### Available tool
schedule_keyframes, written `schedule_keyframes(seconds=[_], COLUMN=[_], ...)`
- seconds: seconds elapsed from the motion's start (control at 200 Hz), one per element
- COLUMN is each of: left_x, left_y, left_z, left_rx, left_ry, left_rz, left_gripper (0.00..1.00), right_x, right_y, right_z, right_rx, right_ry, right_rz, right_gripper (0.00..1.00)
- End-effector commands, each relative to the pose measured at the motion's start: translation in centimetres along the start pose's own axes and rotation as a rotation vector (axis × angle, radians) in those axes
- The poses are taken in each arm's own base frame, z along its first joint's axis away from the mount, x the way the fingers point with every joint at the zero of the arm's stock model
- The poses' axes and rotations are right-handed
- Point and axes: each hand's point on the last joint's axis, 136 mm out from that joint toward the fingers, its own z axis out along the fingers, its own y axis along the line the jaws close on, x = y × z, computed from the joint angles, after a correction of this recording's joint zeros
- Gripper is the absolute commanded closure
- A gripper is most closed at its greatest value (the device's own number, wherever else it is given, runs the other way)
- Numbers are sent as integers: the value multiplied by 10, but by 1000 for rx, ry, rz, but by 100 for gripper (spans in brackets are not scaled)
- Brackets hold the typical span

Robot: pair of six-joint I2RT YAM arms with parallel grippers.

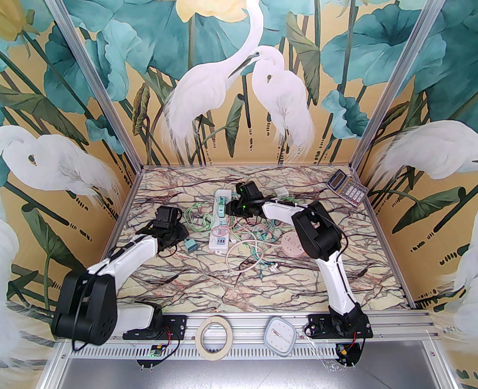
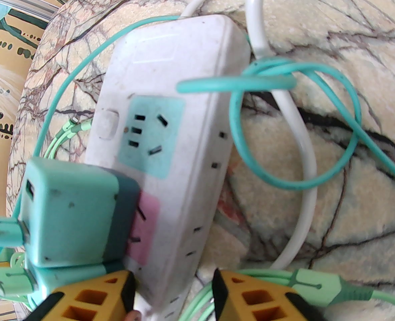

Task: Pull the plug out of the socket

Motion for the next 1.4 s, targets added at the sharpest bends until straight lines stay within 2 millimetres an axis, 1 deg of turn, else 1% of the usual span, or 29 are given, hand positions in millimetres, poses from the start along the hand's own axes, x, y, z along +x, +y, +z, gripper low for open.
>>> schedule_keyframes(seconds=[0.0,0.035,0.09,0.12,0.135,0.24,0.3,0.35,0.455,0.535,0.55,0.57,0.62,0.675,0.735,0.845,0.94,1.045,1.09,1.1,1.11,1.215,1.355,1.395], left_x=[0,0,0,-2,-3,-14,-23,-29,-39,-42,-42,-42,-40,-38,-32,-21,-7,3,6,6,6,7,9,9], left_y=[-14,-14,-15,-15,-16,-29,-36,-42,-56,-71,-74,-77,-88,-102,-119,-147,-171,-189,-193,-194,-195,-198,-195,-194], left_z=[8,10,9,7,6,-10,-25,-36,-58,-71,-73,-75,-80,-82,-83,-77,-67,-55,-47,-46,-45,-33,-18,-14], left_rx=[75,76,69,67,67,117,150,176,221,239,242,244,253,263,274,248,240,208,191,187,185,145,97,86], left_ry=[27,36,43,42,41,11,-23,-51,-95,-132,-137,-144,-158,-170,-174,-184,-164,-151,-141,-140,-140,-118,-101,-98], left_rz=[-56,-64,-69,-71,-70,-58,-54,-43,-3,68,82,99,145,197,258,379,462,540,566,570,575,591,605,610], left_gripper=[87,82,63,50,46,37,33,32,31,33,34,34,34,35,37,41,43,44,44,45,45,47,48,49], right_x=[45,45,45,45,45,43,39,36,24,15,14,12,8,4,2,-1,-4,-5,-6,-6,-6,-6,-6,-6], right_y=[-38,-38,-38,-38,-38,-36,-34,-33,-23,-17,-16,-15,-15,-16,-16,-19,-23,-27,-28,-28,-28,-30,-32,-32], right_z=[3,3,4,3,4,2,-2,-7,-26,-42,-45,-49,-58,-67,-73,-80,-84,-86,-86,-86,-86,-87,-86,-86], right_rx=[136,135,134,134,134,130,125,122,96,75,73,73,73,76,67,62,70,77,79,80,81,86,90,92], right_ry=[133,134,133,132,132,124,106,76,-17,-101,-116,-135,-178,-225,-258,-292,-305,-311,-313,-314,-312,-316,-313,-314], right_rz=[45,45,43,41,42,35,26,15,-15,-39,-44,-48,-55,-54,-50,-34,-21,-8,-5,-3,-2,4,7,8], right_gripper=[53,53,53,53,53,52,50,49,44,37,36,32,29,24,22,22,21,19,19,15,15,11,10,8])
